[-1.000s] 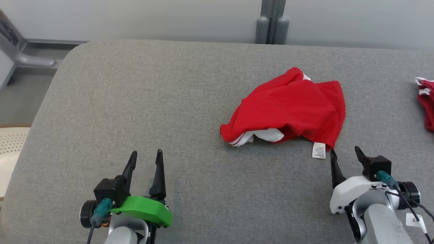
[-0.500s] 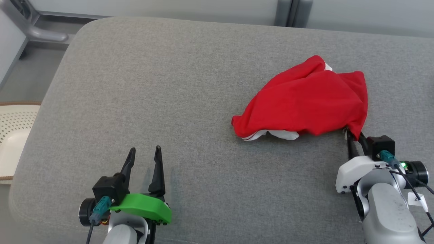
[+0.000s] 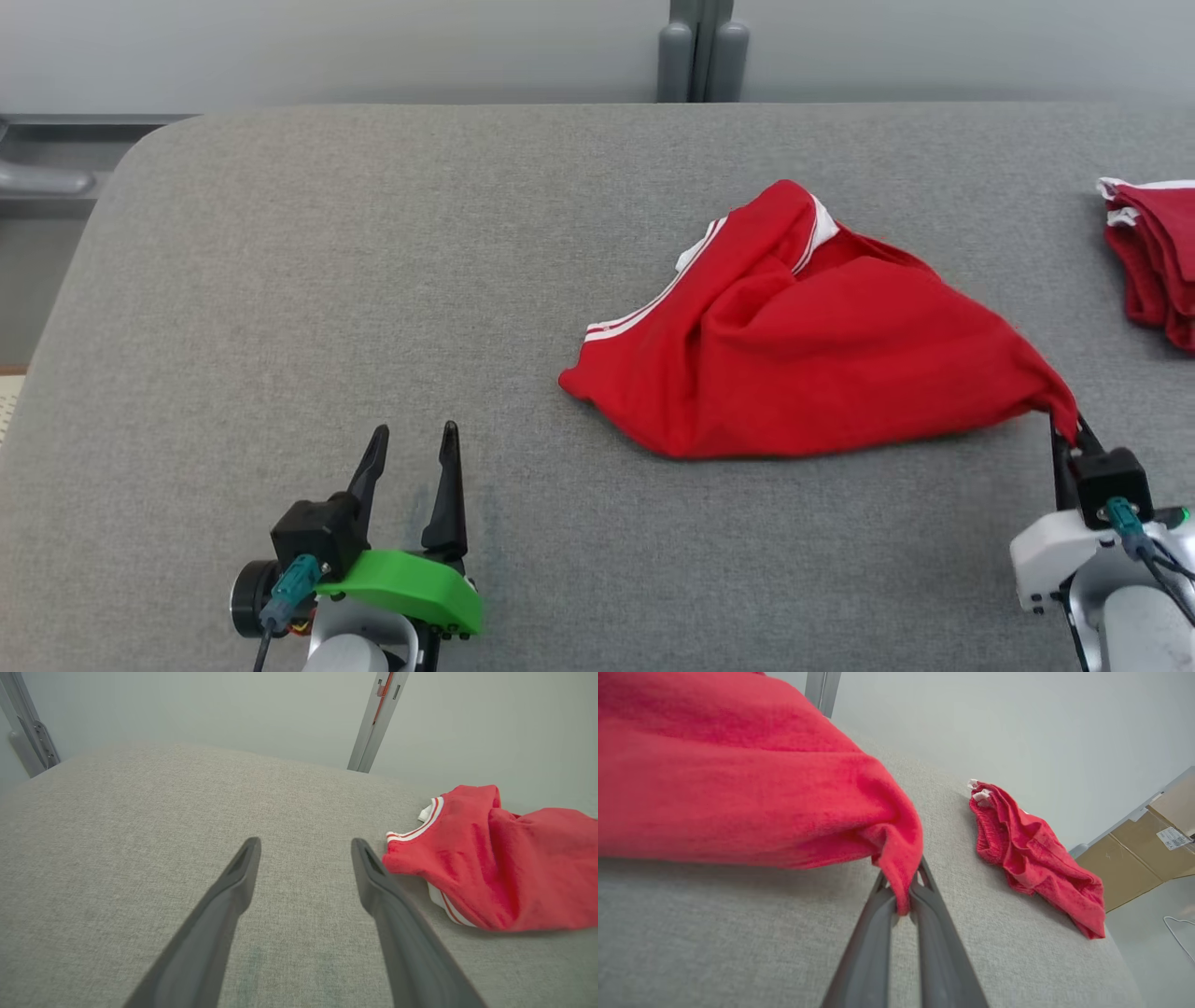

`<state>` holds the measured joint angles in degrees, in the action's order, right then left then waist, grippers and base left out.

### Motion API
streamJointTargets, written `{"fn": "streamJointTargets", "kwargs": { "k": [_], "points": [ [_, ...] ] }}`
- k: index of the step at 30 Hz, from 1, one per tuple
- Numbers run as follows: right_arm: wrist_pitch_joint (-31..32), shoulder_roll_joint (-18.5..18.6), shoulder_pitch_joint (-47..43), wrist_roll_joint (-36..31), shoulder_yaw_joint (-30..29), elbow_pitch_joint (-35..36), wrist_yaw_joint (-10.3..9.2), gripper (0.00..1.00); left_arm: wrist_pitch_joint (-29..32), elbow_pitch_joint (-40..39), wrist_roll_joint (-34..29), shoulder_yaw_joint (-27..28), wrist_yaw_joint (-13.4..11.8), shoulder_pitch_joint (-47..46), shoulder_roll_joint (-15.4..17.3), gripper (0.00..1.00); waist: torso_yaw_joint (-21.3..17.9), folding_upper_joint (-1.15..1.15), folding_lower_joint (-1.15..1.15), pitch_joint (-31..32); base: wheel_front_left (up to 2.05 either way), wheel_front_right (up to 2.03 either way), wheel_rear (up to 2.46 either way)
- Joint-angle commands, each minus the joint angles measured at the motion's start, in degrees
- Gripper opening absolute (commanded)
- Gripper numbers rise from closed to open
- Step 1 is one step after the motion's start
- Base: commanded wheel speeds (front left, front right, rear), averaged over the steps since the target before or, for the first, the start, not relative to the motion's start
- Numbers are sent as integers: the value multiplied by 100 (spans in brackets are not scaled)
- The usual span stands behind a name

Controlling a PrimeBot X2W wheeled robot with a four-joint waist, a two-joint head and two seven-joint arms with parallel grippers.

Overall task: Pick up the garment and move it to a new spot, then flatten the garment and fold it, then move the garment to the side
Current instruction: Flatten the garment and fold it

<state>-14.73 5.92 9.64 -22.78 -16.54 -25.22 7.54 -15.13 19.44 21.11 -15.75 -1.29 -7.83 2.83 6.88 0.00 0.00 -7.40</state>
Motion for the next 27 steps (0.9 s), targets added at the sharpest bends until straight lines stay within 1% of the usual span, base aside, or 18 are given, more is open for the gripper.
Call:
{"fn": "streamJointTargets", "kwargs": {
  "k": [1,2,3,4,5,6,7,12,16,18,23,27],
  "points": [
    [29,22,-149,-110,-42,14,-10,0,-1,13,9,-9,-7,59,13,100,-104,0,0,45,0,0,0],
    [35,-2,-195,-140,-51,30,-10,0,-1,17,10,-13,-3,56,13,100,-115,0,0,38,0,0,0],
    [64,-37,-254,-163,-60,5,-10,7,-1,21,9,-13,-3,54,13,100,-126,0,0,29,0,0,0],
    [67,-61,-301,-185,-64,-24,-10,17,-1,26,7,-15,-1,55,13,100,-134,0,0,24,0,0,0],
    [71,-91,-337,-170,-79,-78,-10,41,-1,35,2,-14,2,56,13,100,-142,0,0,19,0,0,0],
    [66,-114,-350,-108,-90,-152,-10,54,-1,38,-3,-13,3,56,13,100,-150,0,0,17,0,0,0],
    [57,-148,-360,-42,-83,-232,-10,100,-1,47,-7,-10,3,58,13,100,-158,0,0,23,0,0,0],
    [-1,-250,-375,252,-10,-383,-10,100,-1,111,-29,14,16,90,13,100,-217,0,0,124,0,0,0],
    [-32,-277,-452,648,8,-178,-10,100,-1,135,-77,73,13,82,14,100,-320,0,0,248,0,0,0],
    [-43,-285,-522,776,15,49,-10,100,-1,124,-101,132,9,88,15,100,-389,0,0,304,0,0,0],
    [-42,-296,-770,1090,64,882,-10,100,-1,107,-170,254,50,50,33,100,-552,0,0,410,0,0,0],
    [4,-300,-854,1310,197,1437,-10,100,32,289,-235,172,157,-168,56,100,-650,0,0,385,0,0,0]
  ]
}}
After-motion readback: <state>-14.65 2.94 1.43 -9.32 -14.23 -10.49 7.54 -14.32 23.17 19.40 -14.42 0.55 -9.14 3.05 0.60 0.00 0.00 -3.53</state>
